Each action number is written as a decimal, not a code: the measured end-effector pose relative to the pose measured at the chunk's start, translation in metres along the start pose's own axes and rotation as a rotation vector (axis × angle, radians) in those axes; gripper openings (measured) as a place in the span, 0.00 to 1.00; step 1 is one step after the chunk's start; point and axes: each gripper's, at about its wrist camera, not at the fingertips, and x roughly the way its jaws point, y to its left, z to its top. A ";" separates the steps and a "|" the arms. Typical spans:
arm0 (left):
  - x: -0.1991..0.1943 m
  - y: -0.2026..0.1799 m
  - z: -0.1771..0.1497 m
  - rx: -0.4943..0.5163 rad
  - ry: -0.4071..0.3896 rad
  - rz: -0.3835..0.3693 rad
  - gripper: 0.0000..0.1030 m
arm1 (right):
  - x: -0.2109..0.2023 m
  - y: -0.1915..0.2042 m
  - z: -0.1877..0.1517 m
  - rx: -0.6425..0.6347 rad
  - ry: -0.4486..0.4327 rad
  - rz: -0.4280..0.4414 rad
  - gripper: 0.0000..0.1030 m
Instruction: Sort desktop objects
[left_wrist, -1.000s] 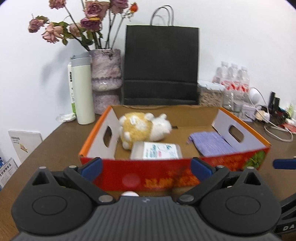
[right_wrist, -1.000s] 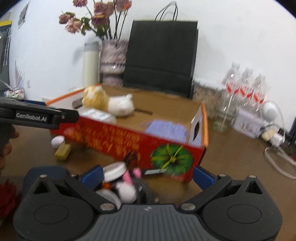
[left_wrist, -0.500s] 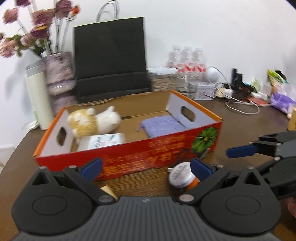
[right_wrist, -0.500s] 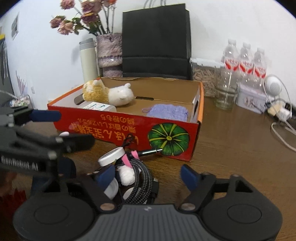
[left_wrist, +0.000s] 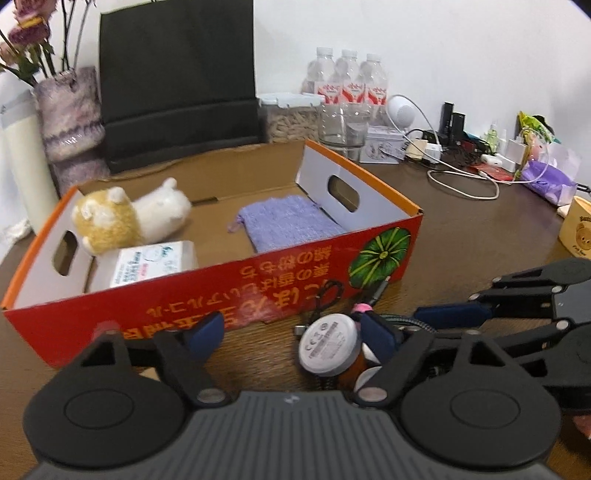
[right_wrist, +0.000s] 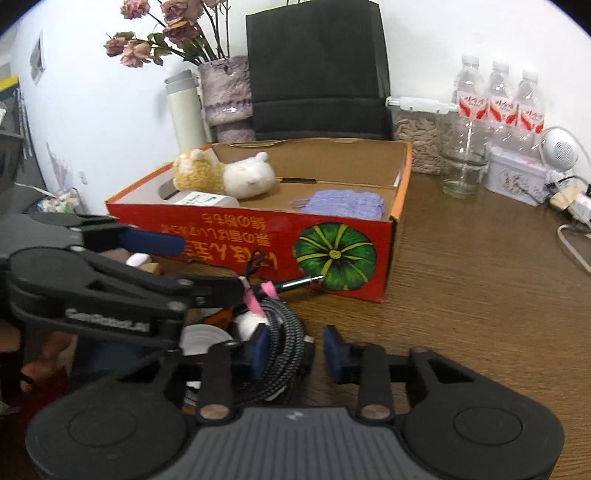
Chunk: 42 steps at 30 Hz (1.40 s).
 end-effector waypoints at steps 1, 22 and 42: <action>0.002 0.000 0.000 -0.001 0.008 -0.013 0.71 | 0.000 0.000 0.000 0.003 -0.001 0.009 0.22; -0.001 0.007 -0.006 -0.074 0.035 -0.129 0.24 | 0.001 0.004 -0.003 -0.010 -0.023 0.003 0.18; -0.002 0.029 -0.017 -0.092 0.047 0.007 0.13 | 0.001 -0.004 -0.002 0.036 -0.040 -0.005 0.20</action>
